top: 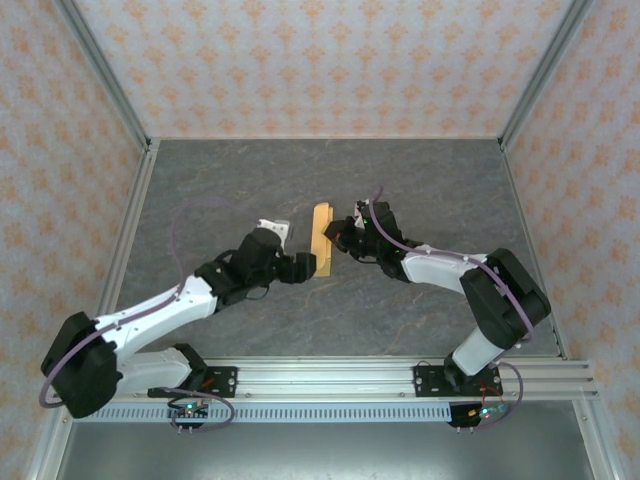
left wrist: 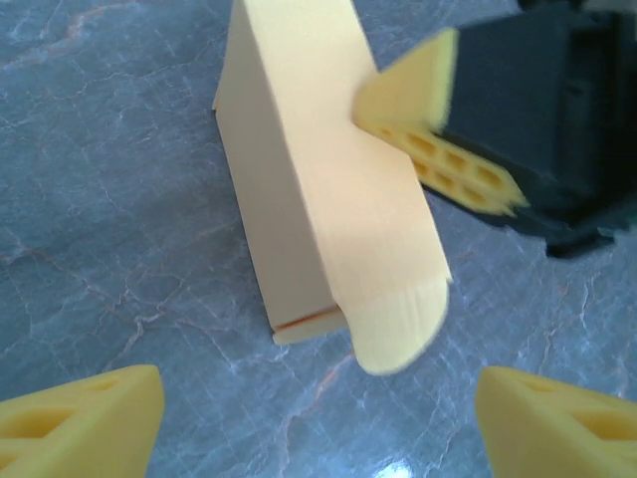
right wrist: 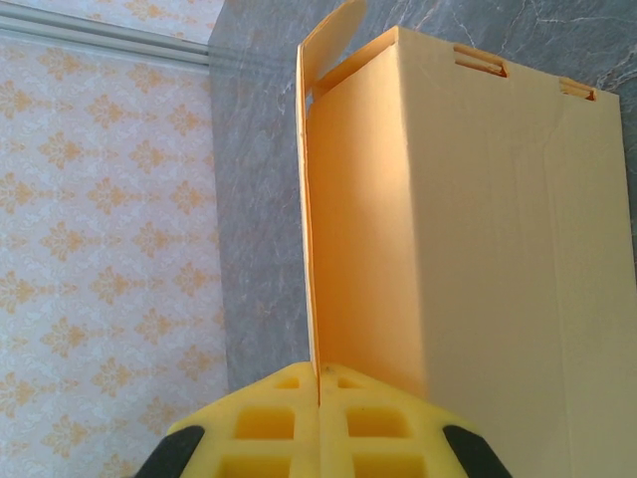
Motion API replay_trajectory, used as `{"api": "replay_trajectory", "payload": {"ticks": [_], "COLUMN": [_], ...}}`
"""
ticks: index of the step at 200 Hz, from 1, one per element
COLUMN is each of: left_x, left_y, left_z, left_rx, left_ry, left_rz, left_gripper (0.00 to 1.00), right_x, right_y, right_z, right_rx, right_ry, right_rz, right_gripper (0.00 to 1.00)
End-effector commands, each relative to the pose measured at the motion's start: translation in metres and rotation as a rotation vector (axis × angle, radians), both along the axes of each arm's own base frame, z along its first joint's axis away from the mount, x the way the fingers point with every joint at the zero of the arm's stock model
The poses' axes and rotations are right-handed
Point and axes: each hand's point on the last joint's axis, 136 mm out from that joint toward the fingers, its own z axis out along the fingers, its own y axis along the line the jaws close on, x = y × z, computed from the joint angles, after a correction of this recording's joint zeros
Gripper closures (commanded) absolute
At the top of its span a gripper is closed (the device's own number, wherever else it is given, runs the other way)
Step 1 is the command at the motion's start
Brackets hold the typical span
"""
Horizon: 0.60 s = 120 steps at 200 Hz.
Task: Fold the paper box
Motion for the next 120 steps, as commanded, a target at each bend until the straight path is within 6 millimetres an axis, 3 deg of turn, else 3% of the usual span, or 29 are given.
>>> {"api": "replay_trajectory", "payload": {"ticks": [1, 43, 120], "left_x": [0.003, 0.007, 0.031], "left_y": [0.015, -0.013, -0.042], "left_z": [-0.005, -0.001, -0.018], "left_rx": [0.103, 0.209, 0.294], "left_ry": [-0.100, -0.249, -0.311], "left_rz": [0.111, 0.097, 0.113], "left_gripper": [0.14, 0.08, 0.06], "right_x": [-0.003, -0.001, 0.000], "right_y": [-0.008, -0.004, -0.003], "right_z": [-0.017, -0.018, -0.021], "right_rx": [-0.073, -0.059, -0.063], "right_ry": [0.046, 0.057, 0.065], "right_rz": [-0.024, -0.022, -0.024], "right_gripper": [1.00, 1.00, 1.00]}}
